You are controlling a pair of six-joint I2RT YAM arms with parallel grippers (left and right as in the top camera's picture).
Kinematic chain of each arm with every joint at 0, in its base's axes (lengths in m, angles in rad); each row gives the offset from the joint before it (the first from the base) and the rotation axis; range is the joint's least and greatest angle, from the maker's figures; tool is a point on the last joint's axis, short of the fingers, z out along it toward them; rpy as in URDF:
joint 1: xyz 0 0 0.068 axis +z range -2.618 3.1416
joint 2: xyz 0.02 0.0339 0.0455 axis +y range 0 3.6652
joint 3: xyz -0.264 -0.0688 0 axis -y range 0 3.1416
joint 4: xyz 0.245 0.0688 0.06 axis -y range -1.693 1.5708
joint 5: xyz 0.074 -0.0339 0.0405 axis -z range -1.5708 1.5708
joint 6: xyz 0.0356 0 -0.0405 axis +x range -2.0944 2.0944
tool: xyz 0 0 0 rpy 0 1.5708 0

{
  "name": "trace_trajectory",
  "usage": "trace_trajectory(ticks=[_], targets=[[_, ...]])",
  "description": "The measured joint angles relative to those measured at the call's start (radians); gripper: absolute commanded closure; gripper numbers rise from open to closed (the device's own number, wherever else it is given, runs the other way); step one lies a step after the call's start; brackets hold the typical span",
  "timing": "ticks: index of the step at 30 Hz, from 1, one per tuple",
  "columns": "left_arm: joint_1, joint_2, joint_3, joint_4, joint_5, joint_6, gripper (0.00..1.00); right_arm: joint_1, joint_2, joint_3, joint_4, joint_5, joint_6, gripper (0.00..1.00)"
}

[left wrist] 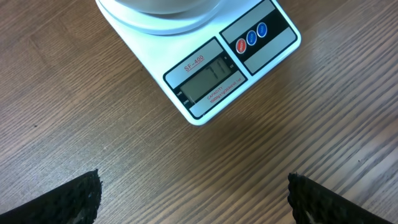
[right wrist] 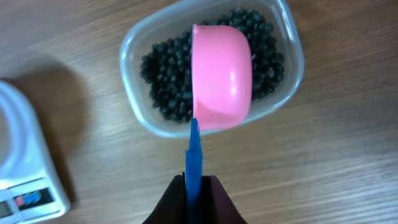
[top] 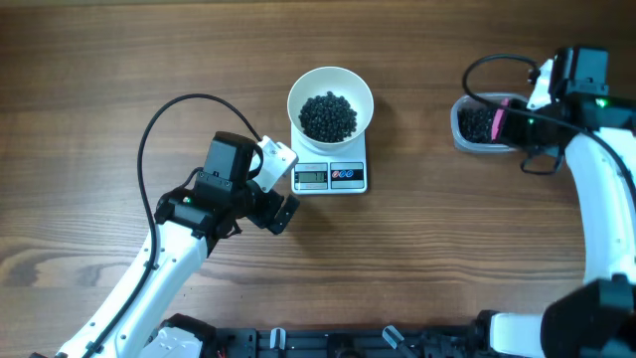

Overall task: Scoop item into bowl and weigh 150g on scale
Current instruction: 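Move the empty scoop back to the bean tub with the right gripper, then dip the pink scoop into the black beans and scoop, right gripper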

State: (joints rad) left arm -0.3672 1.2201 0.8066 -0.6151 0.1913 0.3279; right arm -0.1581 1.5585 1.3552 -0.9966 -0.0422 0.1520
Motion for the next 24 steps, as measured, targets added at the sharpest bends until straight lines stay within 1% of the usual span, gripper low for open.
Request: trace_trajectory(ticks=[4, 8, 9, 14, 21, 24], targets=[[0.0, 0.0, 0.0, 0.0, 0.0, 0.0, 0.0, 0.0, 0.02, 0.033, 0.008, 0.078, -0.051, 0.96], [0.0, 0.0, 0.0, 0.0, 0.0, 0.0, 0.0, 0.0, 0.024, 0.036, 0.026, 0.152, -0.14, 0.96], [0.0, 0.0, 0.0, 0.0, 0.0, 0.0, 0.0, 0.0, 0.031, 0.037, 0.021, 0.159, -0.175, 0.96], [0.0, 0.0, 0.0, 0.0, 0.0, 0.0, 0.0, 0.0, 0.105, 0.037, 0.01, 0.167, -0.26, 0.96], [0.0, 0.0, 0.0, 0.0, 0.0, 0.0, 0.0, 0.002, 0.121, 0.043, 0.009, 0.189, -0.275, 0.96], [0.0, 0.0, 0.0, 0.0, 0.0, 0.0, 0.0, 0.002, 0.127, 0.043, -0.007, 0.164, -0.278, 0.96]])
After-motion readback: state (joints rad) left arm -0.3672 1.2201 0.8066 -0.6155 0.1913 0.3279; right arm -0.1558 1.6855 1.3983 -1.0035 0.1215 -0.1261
